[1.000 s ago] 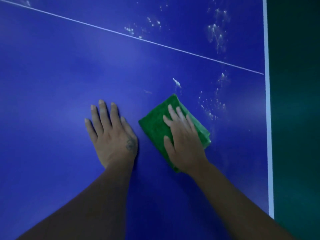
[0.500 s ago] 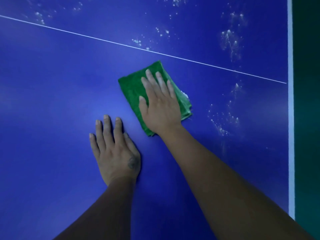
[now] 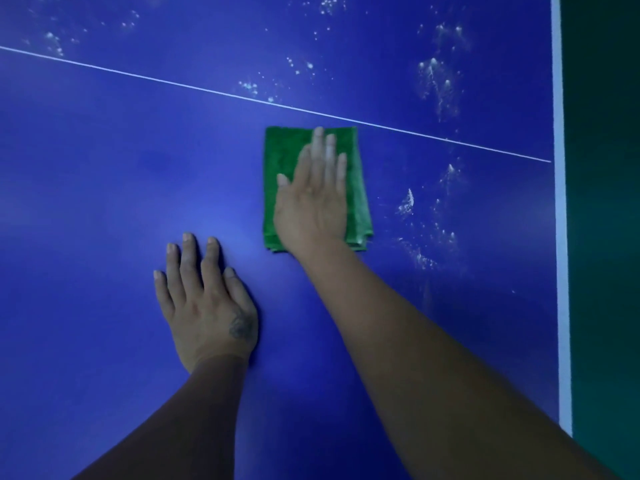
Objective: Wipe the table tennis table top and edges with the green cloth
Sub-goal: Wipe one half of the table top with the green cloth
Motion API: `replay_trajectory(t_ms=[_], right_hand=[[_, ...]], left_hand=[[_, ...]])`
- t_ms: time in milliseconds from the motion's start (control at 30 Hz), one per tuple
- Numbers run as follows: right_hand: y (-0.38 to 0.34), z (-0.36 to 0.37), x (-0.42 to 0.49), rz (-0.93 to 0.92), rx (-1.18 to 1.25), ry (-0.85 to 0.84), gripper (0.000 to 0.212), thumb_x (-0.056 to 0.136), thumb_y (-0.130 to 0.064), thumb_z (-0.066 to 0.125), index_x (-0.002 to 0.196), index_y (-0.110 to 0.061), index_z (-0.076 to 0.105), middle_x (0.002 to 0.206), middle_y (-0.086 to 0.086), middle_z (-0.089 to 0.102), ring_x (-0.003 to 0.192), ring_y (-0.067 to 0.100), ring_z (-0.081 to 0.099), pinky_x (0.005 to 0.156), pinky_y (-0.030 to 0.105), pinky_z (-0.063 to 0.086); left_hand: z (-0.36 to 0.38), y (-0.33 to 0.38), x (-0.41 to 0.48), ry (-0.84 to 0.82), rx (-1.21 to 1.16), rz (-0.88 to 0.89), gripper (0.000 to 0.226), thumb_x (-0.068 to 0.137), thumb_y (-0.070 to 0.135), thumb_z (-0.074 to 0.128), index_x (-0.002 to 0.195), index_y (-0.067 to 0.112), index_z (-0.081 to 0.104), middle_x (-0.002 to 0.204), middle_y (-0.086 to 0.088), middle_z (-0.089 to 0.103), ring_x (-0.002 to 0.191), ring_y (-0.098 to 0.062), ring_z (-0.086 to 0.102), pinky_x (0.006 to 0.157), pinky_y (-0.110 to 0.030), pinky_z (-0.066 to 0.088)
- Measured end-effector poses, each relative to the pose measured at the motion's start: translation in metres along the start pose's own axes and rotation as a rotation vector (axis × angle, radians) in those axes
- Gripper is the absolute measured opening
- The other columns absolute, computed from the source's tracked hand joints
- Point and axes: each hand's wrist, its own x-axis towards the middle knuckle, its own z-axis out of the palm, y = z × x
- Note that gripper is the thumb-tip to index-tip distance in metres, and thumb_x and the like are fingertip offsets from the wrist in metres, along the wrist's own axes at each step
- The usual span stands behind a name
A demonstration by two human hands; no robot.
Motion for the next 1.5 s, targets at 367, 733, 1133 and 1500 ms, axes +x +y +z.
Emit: replay_trajectory(t_ms=[367,733,1133,1500], right_hand=[[0.136,-0.02,0.029,0.194,0.039,0.096,0.07,0.115,-0.05,0.021,0.174,-0.013,0.013,0.183,0.007,0.003,0.169,0.026,0.001,0.137,0.048,0.002],[0.049,-0.004,-0.016,0.125,0.064,0.068,0.071,0.115,-0.048,0.018,0.174,-0.01,0.008,0.183,0.01,-0.003,0.169,0.029,-0.004,0.136,0.051,-0.001],[0.15,-0.014,-0.075,-0.246,0.04,0.014,0.066,0.112,-0.043,0.047,0.171,-0.017,0.031,0.181,0.0,0.021,0.168,0.024,0.016,0.137,0.048,0.01],[0.052,0.008,-0.147,-0.018,0.068,0.114,0.067,0.114,-0.054,0.029,0.172,-0.021,0.028,0.181,0.004,0.017,0.168,0.026,0.015,0.136,0.052,0.008]], left_hand=[[0.002,0.0,-0.002,0.013,-0.015,0.001,0.054,0.109,0.033,0.038,0.158,0.013,0.051,0.173,-0.01,0.037,0.164,-0.03,0.023,0.136,-0.048,0.008],[0.006,-0.004,-0.003,0.03,-0.016,0.005,0.053,0.109,0.033,0.04,0.158,0.016,0.05,0.173,-0.009,0.037,0.165,-0.029,0.022,0.135,-0.051,0.01],[0.01,-0.008,-0.004,0.046,-0.012,0.016,0.051,0.111,0.034,0.04,0.158,0.016,0.05,0.173,-0.01,0.037,0.164,-0.031,0.023,0.135,-0.043,0.002],[0.004,-0.008,-0.004,-0.033,-0.021,0.006,0.056,0.11,0.035,0.036,0.161,0.016,0.046,0.176,-0.009,0.031,0.165,-0.03,0.019,0.134,-0.044,-0.001]])
